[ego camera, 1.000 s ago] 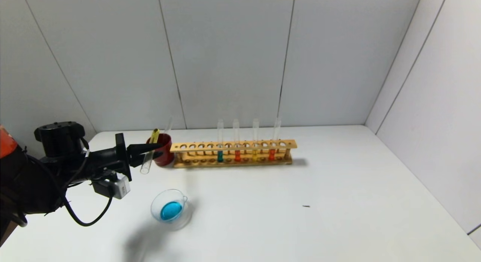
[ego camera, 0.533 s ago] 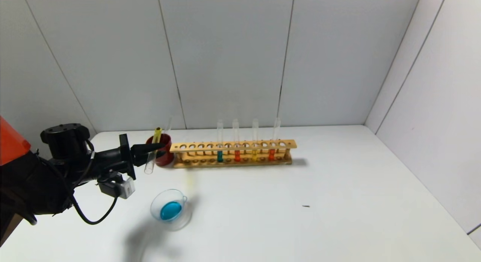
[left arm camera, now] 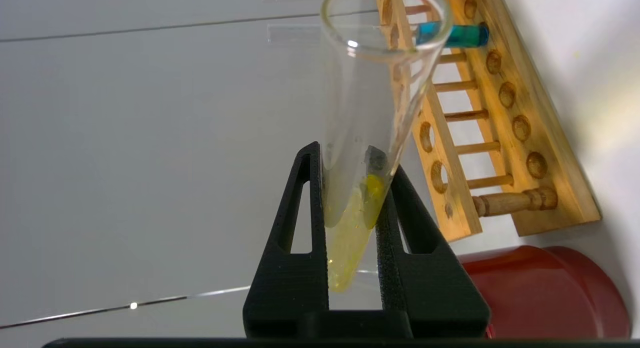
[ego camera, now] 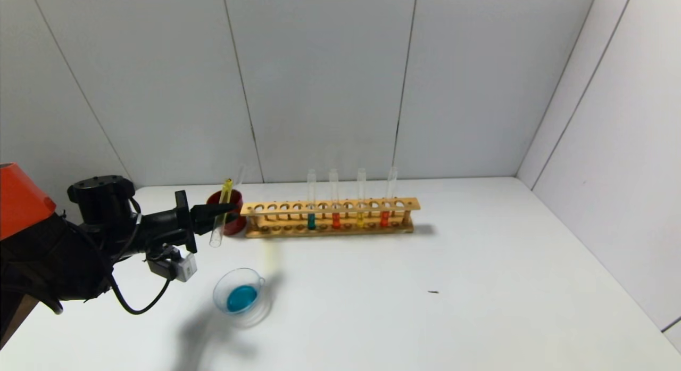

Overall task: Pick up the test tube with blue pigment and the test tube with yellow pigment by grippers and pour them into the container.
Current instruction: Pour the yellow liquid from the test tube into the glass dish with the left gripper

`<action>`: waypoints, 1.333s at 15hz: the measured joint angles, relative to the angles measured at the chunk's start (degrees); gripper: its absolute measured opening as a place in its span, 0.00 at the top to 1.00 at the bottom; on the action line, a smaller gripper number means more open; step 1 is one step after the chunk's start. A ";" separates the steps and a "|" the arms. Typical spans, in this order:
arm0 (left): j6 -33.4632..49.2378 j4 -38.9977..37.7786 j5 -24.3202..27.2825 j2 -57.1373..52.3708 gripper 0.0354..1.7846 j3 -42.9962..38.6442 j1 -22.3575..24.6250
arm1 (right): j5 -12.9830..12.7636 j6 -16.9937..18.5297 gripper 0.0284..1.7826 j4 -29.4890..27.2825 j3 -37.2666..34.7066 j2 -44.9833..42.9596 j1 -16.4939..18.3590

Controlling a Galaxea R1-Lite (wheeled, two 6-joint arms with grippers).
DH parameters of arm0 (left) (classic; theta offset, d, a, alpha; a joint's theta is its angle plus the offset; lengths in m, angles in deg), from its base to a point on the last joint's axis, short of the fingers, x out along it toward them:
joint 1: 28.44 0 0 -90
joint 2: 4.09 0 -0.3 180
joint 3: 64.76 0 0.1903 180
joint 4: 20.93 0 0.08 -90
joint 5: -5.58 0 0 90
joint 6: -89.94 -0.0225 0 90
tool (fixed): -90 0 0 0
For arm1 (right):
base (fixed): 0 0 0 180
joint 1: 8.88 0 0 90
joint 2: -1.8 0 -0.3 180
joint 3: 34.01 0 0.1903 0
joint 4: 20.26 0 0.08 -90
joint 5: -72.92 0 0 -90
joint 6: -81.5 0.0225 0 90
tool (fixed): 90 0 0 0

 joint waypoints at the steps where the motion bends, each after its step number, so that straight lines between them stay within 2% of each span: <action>1: -0.15 -0.61 0.00 0.15 0.84 0.00 0.02 | 0.00 0.00 0.02 0.00 0.00 0.00 0.00; 20: -1.90 -2.35 -0.05 2.01 0.84 0.05 0.00 | -0.02 0.00 0.02 0.02 0.00 0.00 0.02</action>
